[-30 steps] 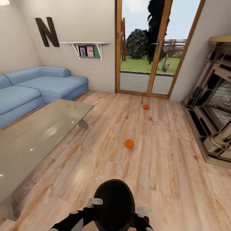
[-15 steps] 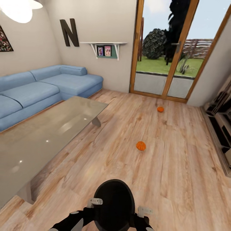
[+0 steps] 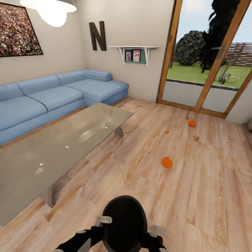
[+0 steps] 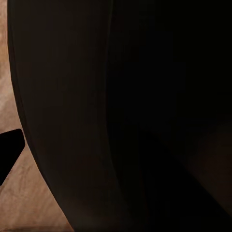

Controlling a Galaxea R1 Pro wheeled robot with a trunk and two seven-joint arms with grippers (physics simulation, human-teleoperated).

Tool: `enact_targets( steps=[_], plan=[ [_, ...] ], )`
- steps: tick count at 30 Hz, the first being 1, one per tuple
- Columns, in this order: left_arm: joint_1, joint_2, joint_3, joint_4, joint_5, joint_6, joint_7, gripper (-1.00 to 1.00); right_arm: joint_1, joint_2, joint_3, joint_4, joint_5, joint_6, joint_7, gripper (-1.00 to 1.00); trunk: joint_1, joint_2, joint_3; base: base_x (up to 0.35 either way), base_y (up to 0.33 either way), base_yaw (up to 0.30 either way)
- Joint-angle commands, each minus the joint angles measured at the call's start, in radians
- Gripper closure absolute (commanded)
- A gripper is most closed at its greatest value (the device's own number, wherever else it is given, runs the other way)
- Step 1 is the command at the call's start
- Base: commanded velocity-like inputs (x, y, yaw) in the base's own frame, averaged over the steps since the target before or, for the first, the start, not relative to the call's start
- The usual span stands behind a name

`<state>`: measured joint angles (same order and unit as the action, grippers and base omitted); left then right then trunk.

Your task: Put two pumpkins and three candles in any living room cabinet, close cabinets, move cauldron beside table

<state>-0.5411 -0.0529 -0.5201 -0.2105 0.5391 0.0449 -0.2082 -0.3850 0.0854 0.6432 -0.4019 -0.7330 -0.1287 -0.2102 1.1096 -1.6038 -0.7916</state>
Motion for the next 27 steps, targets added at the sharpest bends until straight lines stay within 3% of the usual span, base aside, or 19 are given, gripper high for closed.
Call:
enact_targets(
  steps=[1,18,27],
  plan=[
    [0.000,0.004,0.003,0.000,0.003,0.003,0.000,1.00,-0.002,-0.001,0.001,-0.012,0.004,-0.003,0.000,1.00,0.000,0.000,-0.001,-0.006,0.000,0.291],
    [0.000,0.004,0.003,0.000,-0.001,0.003,0.000,1.00,-0.002,-0.001,0.001,-0.012,0.004,-0.003,0.000,1.00,0.000,0.000,-0.001,-0.103,0.000,0.287],
    [0.000,0.004,0.003,0.000,-0.001,0.003,0.000,1.00,-0.002,-0.001,0.001,-0.012,0.004,0.000,-0.001,1.00,0.000,0.000,-0.001,-0.001,0.000,0.032]
  ],
)
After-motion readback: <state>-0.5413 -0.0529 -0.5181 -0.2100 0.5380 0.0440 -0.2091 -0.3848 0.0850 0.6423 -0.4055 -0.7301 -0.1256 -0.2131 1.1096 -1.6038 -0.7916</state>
